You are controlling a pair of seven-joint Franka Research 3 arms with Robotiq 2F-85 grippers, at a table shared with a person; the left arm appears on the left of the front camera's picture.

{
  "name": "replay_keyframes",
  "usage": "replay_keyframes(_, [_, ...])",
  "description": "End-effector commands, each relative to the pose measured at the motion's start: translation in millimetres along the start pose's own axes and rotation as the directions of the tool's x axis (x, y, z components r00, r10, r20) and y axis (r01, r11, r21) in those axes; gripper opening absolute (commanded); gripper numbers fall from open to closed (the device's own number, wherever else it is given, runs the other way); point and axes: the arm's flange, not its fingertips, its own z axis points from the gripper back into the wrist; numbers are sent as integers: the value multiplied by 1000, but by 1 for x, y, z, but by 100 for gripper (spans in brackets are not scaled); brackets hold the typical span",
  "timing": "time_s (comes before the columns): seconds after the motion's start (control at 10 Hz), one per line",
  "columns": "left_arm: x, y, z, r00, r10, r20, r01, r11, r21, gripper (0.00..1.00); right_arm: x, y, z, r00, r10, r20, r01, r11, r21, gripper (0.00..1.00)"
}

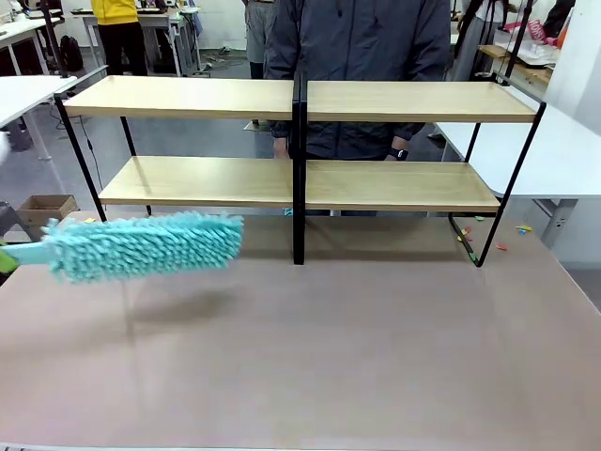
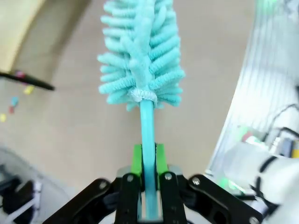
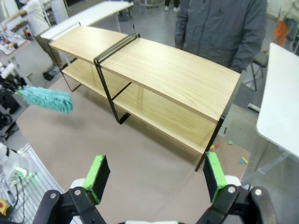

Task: Clean the shelves.
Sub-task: Clean another randomly selected level of the Shelf with the Duster.

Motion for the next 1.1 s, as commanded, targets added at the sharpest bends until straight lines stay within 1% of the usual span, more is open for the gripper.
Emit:
replay_keyframes(0.0, [-29,-66,-23,994,73,82,-79,994,76,13,1,1,0,1000,1,8,-1,1000,7,100])
replay_keyframes(0.1, [-37,-82,-14,985,124,118,-138,982,126,13,1,1,0,1000,1,8,-1,1000,7,100])
replay_keyframes(0.2, [-48,-96,-2,972,185,143,-206,968,146,0,1,1,0,1000,1,8,-1,1000,7,100])
replay_keyframes(0.3, [-63,-110,11,947,245,210,-280,947,156,0,1,1,0,1000,1,8,-1,1000,7,100])
replay_keyframes(0.4, [-78,-122,21,916,311,254,-359,917,174,0,1,1,0,1000,1,8,-1,1000,7,100])
replay_keyframes(0.5, [-91,-133,27,894,319,314,-390,900,194,0,1,1,0,1000,1,8,-1,1000,7,100])
replay_keyframes(0.6, [-97,-142,28,884,314,347,-405,884,232,0,1,1,0,1000,1,8,-1,1000,7,100])
replay_keyframes(0.7, [-99,-147,29,867,342,363,-440,867,233,0,1,1,0,1000,1,8,-1,1000,7,100])
replay_keyframes(0.8, [-96,-146,27,849,378,371,-476,850,225,0,1,1,0,1000,1,8,-1,1000,7,100])
replay_keyframes(0.9, [-101,-77,124,872,366,325,-442,873,205,0,1,1,0,1000,1,8,-1,1000,7,100])
replay_keyframes(1.0, [-101,-77,124,872,366,325,-442,873,205,0,1,1,0,1000,1,8,-1,1000,7,100])
